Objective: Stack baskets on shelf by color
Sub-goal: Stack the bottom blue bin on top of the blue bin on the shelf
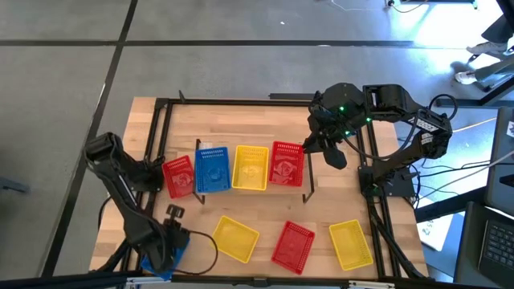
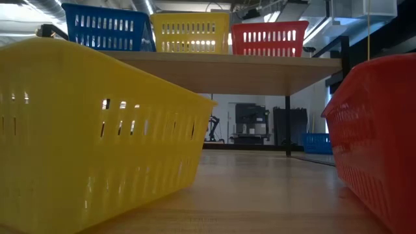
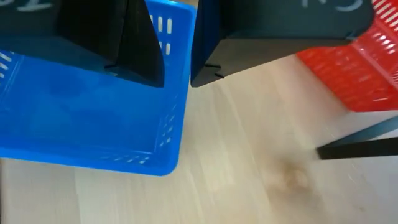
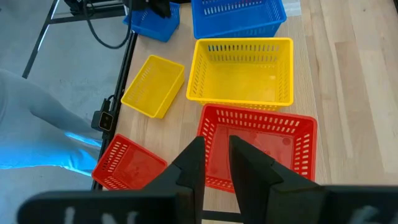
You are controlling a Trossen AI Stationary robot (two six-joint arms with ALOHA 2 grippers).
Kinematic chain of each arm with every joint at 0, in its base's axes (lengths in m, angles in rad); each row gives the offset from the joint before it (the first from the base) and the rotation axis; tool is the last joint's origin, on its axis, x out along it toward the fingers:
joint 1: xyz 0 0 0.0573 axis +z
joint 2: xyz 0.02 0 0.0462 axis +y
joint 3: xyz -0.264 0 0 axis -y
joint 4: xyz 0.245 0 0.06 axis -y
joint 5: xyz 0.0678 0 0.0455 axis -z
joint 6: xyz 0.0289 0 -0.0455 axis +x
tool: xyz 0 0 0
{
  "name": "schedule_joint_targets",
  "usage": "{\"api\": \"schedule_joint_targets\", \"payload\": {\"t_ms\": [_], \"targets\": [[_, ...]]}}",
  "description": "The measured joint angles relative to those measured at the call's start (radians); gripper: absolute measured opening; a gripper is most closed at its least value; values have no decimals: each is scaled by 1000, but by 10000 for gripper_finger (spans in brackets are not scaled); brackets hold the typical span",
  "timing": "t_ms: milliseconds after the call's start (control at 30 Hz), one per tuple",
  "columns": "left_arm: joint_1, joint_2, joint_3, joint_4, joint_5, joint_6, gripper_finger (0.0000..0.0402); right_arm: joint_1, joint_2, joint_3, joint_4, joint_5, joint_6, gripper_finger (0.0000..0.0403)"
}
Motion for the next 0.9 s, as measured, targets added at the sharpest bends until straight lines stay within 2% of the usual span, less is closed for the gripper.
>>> {"api": "schedule_joint_targets", "payload": {"t_ms": [467, 667, 900], "targets": [[0, 71, 0, 2, 2, 2, 71, 0, 0, 0, -1, -1, -16, 69], [0, 113, 0, 8, 2, -1, 71, -1, 0, 0, -2, -101, -71, 69], [0, 168, 0, 30, 9, 1, 65, 0, 0, 0, -2, -106, -71, 69]]}}
